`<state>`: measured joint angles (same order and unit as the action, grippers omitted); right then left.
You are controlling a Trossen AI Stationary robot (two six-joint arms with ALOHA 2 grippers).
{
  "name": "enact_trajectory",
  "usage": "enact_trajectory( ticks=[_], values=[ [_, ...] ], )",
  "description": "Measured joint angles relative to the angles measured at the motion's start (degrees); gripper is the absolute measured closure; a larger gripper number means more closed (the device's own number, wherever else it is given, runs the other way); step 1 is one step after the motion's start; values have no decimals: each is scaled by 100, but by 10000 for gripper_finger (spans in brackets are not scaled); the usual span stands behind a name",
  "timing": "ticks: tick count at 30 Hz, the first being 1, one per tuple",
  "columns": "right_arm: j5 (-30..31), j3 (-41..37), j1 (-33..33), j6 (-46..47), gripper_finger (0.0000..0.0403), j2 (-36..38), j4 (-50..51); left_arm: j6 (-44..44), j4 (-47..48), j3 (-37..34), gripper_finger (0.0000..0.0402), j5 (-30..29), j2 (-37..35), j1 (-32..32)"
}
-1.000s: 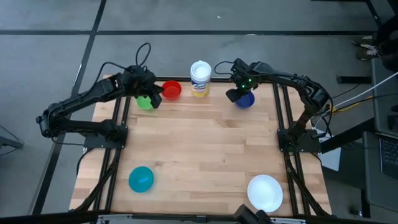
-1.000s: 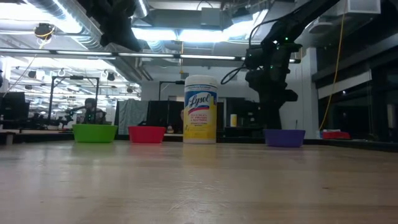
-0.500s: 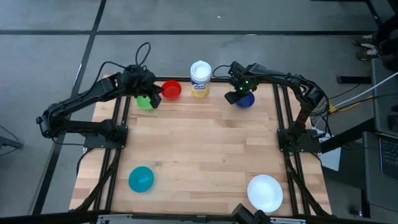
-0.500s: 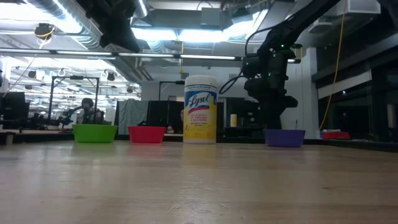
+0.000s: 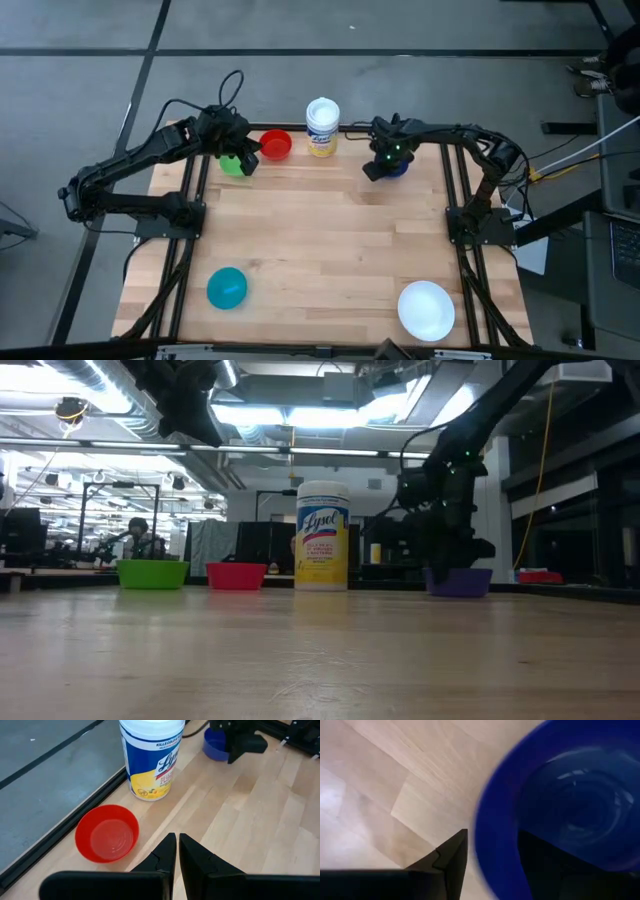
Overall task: Nest bowls inside each other
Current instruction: Stack the blue bowl on top of the white bowl
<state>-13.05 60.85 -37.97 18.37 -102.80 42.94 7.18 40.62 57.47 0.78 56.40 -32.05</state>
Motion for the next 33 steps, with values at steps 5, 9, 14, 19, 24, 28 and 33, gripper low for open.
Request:
enact_trajectory(
  ticks=[5,9,14,19,24,28,33],
  values=[
    [145,-121,0,198,302,0,-271,9,0,0,384,41,0,0],
    [144,-99,9,102,386,93,-408,108,0,0,384,76,0,0],
    [106,-78,99,126,397,528,-657,120,0,0,384,76,0,0],
    [-326,-63,206,448,399,1436,-826,114,-2,0,384,78,0,0],
    [-845,-62,659,901,401,2454,-793,105,-7,0,384,79,0,0],
    [-1019,-62,1469,1644,401,3022,-777,103,-7,0,384,76,0,0],
    [-1020,-58,2818,2615,401,3276,-764,59,-11,0,384,76,2,0]
  ],
)
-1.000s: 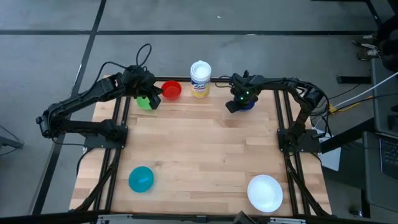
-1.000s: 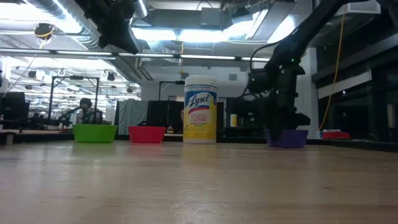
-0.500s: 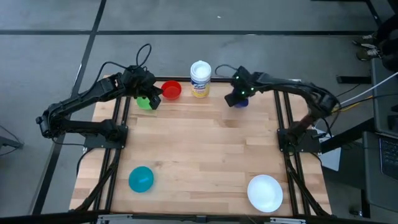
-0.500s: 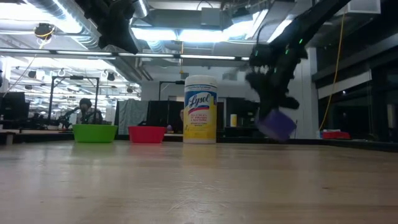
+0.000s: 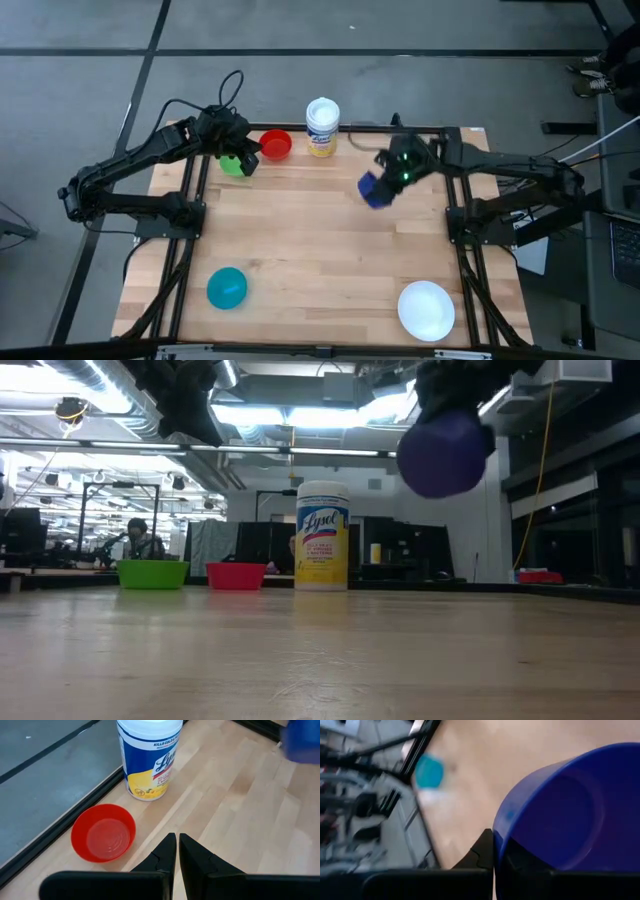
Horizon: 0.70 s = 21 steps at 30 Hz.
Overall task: Nest bowls inside each other
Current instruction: Stack the blue bowl on top of the white bowl
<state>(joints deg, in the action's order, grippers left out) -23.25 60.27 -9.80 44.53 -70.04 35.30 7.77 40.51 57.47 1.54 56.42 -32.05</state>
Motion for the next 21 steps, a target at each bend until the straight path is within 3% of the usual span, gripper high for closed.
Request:
enact_trajectory(
  ticks=[7,17,21],
  values=[
    [330,0,2133,1760,401,-4,-365,-106,0,0,384,0,0,0],
    [2588,4,5175,5634,401,-89,-981,-240,0,0,384,158,2,7],
    [2885,4,6030,6974,401,-438,-978,-254,1,0,384,294,2,7]
  ],
)
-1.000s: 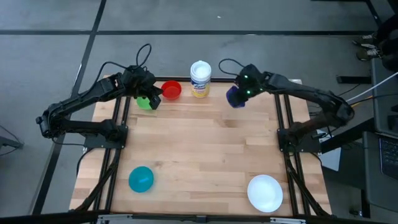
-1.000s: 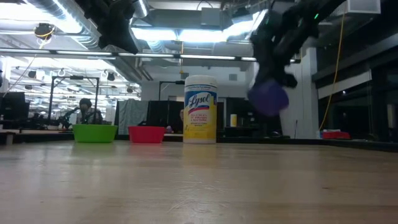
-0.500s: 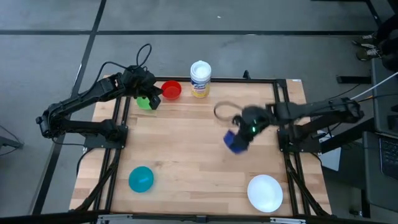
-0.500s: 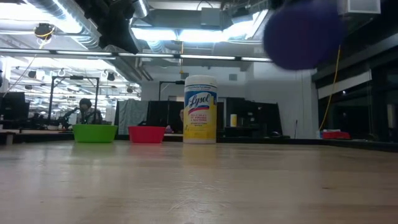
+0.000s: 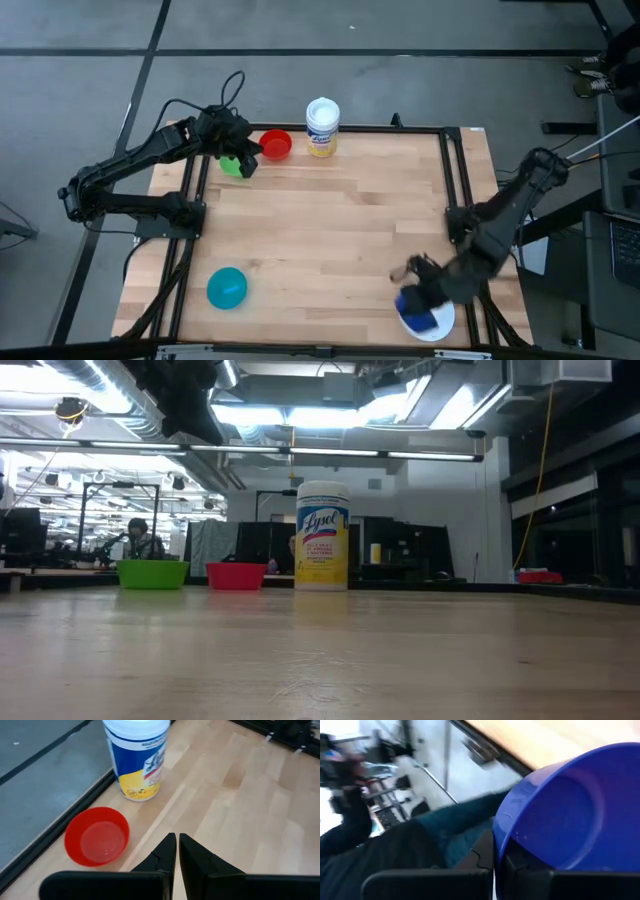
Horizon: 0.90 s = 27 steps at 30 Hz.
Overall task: Nest bowls inside each other
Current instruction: Stack the blue bowl on top of the white bowl
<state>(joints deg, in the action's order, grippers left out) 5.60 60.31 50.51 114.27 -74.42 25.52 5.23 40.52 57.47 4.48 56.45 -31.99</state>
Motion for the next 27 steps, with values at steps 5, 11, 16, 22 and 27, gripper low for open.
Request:
enact_trajectory(
  ticks=[5,11,16,22,27],
  values=[
    [-219,0,450,747,401,-562,44,34,-1,0,384,36,0,0],
    [-705,0,335,790,401,-1072,481,166,-1,0,384,115,0,2],
    [-948,0,229,790,401,-1321,965,167,-1,0,384,148,0,7],
    [-971,0,127,790,401,-1511,1209,165,-2,0,384,143,14,7],
    [-1036,0,89,788,401,-1668,1270,162,1,0,384,139,57,7]
  ],
)
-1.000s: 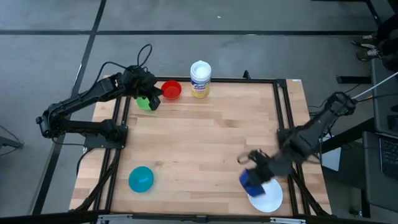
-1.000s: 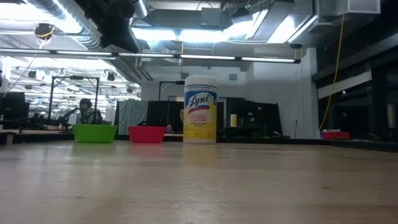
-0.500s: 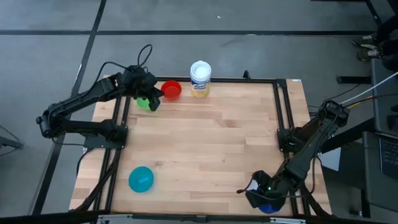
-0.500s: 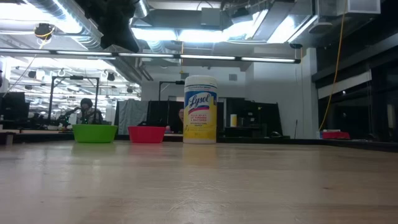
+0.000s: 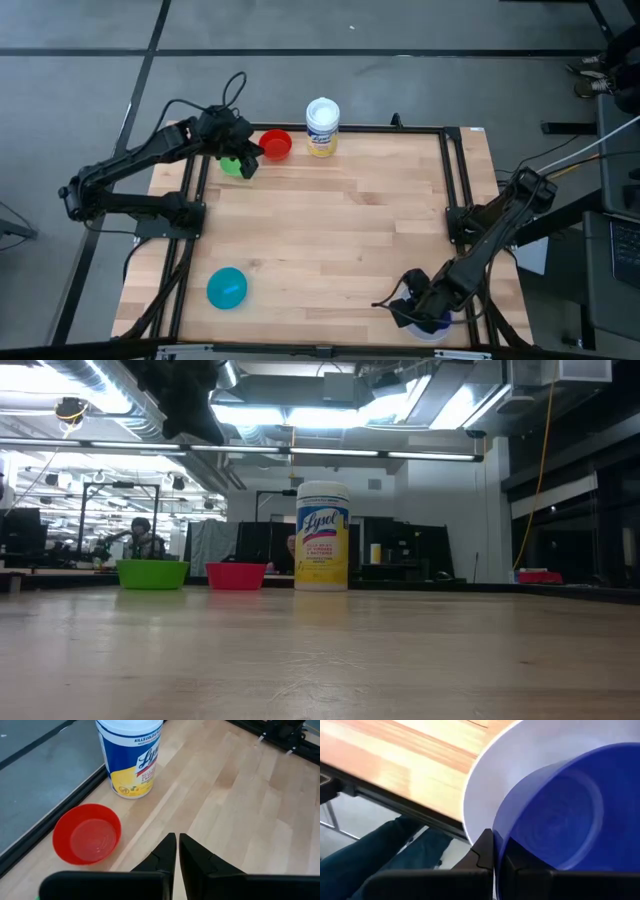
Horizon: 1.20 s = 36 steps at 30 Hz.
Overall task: Nest bowls inside each other
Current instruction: Stack the blue bowl on top of the white bowl, then move the stacked bowls to the bottom center of the table
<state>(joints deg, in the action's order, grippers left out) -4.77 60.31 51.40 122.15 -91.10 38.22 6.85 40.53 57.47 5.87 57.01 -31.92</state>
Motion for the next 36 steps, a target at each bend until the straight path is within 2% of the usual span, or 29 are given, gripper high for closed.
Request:
enact_trajectory(
  ticks=[18,21,30,33,36],
  values=[
    [-35,-44,-129,22,399,-263,23,-11,-2,0,384,163,44,0],
    [23,-75,-129,20,368,-263,-3,-15,-2,0,384,217,44,0],
    [46,-79,-131,44,211,-263,-7,-120,-2,0,384,239,44,0],
    [40,-79,-149,66,181,-263,-7,-141,-2,0,384,240,44,0],
    [28,-81,-200,66,168,-263,-7,-160,-2,0,384,240,44,0]
  ],
)
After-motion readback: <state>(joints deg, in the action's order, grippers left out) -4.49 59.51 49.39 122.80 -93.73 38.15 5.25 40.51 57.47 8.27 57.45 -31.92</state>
